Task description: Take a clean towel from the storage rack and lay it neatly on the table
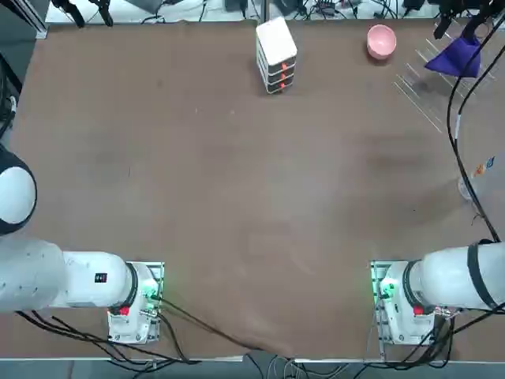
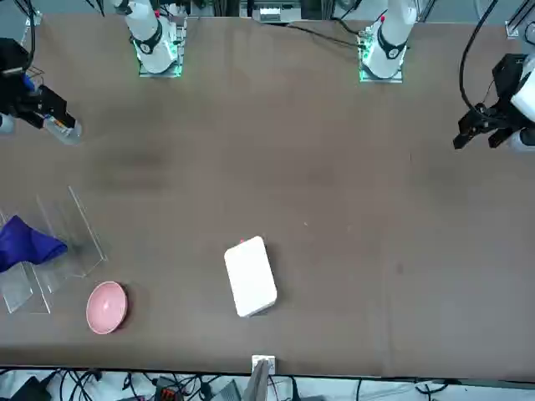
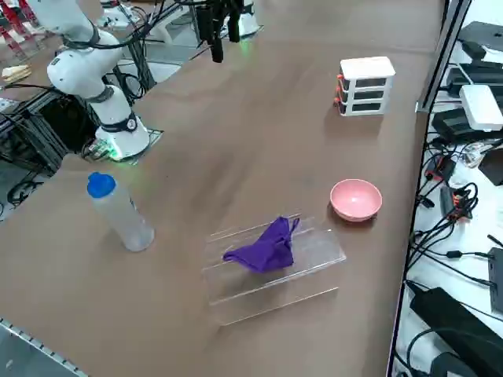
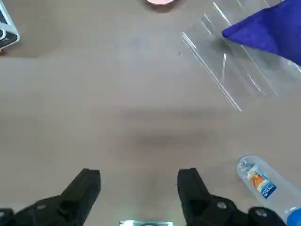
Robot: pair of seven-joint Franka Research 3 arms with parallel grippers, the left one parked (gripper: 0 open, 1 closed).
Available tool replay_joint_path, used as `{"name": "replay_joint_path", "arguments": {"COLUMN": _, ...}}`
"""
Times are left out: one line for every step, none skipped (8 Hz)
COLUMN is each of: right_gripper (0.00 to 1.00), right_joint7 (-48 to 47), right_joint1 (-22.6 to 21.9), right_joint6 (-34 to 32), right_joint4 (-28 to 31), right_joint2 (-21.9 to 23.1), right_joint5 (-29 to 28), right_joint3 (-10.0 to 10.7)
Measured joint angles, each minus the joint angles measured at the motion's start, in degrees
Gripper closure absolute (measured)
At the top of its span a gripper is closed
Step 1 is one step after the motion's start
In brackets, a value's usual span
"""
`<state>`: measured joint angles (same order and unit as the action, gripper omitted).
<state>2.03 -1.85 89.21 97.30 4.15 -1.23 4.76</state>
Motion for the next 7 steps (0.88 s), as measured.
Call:
{"name": "replay_joint_path", "arguments": {"right_gripper": 0.0, "right_joint7": 0.0, "right_joint1": 0.0, "right_joint6": -0.01, "right_joint4": 0.0, "right_joint2": 0.0, "right_joint5": 0.0, "right_joint3": 0.0}}
{"name": "replay_joint_path", "arguments": {"right_gripper": 0.0, "right_joint7": 0.0, "right_joint1": 0.0, "right_joint6": -0.19, "right_joint4": 0.0, "right_joint2": 0.0, "right_joint5": 0.0, "right_joint3": 0.0}}
{"name": "replay_joint_path", "arguments": {"right_gripper": 0.0, "right_joint7": 0.08, "right_joint1": 0.0, "right_joint6": -0.44, "right_joint4": 0.0, "right_joint2": 0.0, "right_joint5": 0.0, "right_joint3": 0.0}}
{"name": "replay_joint_path", "arguments": {"right_gripper": 0.0, "right_joint7": 0.11, "right_joint1": 0.0, "right_joint6": -1.12, "right_joint4": 0.0, "right_joint2": -0.03, "right_joint5": 0.0, "right_joint3": 0.0}}
{"name": "replay_joint_path", "arguments": {"right_gripper": 0.0, "right_joint7": 0.11, "right_joint1": -0.01, "right_joint6": -2.92, "right_joint4": 0.03, "right_joint2": -0.34, "right_joint5": 0.02, "right_joint3": 0.0}}
{"name": "replay_joint_path", "arguments": {"right_gripper": 0.0, "right_joint7": 0.11, "right_joint1": -0.01, "right_joint6": -4.48, "right_joint4": 0.1, "right_joint2": -1.28, "right_joint5": 0.51, "right_joint3": 0.0}}
{"name": "replay_joint_path", "arguments": {"right_gripper": 0.0, "right_joint7": 0.22, "right_joint1": 0.08, "right_joint6": -4.54, "right_joint4": 0.2, "right_joint2": -2.99, "right_joint5": 2.63, "right_joint3": 0.05}}
